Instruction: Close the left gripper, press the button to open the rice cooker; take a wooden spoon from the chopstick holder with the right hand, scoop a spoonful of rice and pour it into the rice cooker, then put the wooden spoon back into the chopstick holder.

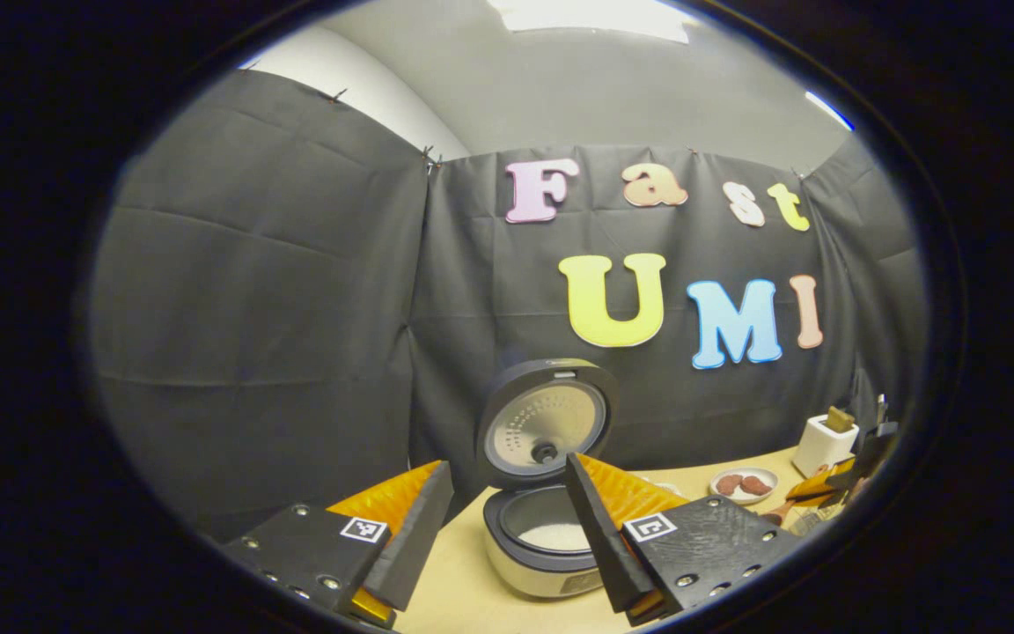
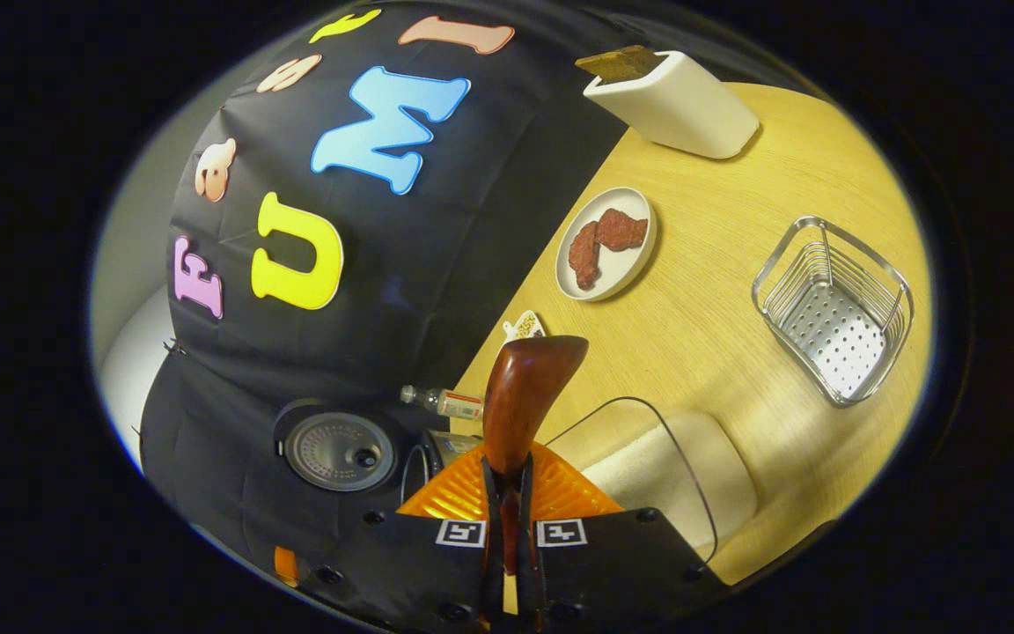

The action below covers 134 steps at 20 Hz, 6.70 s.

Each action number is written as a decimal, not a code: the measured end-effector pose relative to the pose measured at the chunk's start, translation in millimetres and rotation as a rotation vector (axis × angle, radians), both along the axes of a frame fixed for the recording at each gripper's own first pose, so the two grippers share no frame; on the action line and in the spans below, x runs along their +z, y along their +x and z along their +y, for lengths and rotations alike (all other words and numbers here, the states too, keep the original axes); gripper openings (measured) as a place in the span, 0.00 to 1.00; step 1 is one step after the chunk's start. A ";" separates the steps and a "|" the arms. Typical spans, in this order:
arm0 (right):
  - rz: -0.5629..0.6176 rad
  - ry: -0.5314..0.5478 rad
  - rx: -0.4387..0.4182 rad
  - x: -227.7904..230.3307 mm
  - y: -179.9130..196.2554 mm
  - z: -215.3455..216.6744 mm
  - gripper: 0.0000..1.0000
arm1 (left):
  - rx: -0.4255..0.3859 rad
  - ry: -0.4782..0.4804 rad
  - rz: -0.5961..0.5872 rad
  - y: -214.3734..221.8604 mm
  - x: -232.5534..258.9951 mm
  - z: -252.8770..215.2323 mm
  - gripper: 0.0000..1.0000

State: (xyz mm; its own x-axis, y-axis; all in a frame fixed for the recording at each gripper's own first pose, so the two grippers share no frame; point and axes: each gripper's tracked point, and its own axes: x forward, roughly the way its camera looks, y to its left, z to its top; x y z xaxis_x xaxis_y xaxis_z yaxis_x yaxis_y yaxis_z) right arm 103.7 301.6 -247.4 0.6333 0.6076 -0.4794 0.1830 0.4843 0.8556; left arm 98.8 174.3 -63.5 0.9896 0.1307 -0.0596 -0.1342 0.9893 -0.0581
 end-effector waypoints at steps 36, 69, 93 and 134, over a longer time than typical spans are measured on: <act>-0.488 -0.209 0.350 63.4 49.4 278.2 0.07 | 0.209 -0.019 0.120 -33.1 -71.8 112.6 0.82; -1.089 -0.560 0.529 101.6 28.3 289.3 0.07 | 0.172 -0.022 0.118 -5.0 -72.8 92.5 0.82; -0.800 -0.594 0.095 154.6 81.9 28.0 0.07 | -0.086 -0.041 -0.010 49.2 -10.3 -48.8 0.82; -0.333 -0.828 -0.031 -20.2 12.7 -202.9 0.29 | -0.124 -0.014 -0.011 47.5 17.1 -102.8 0.81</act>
State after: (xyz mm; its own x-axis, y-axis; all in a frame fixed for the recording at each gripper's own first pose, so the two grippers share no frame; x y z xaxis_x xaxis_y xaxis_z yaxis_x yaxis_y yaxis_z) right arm 116.4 98.7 -267.6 0.8283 0.1287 -0.5453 0.0107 0.9695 0.2450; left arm 146.3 71.5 -46.4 0.9988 0.0062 -0.0494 -0.0098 0.9973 -0.0732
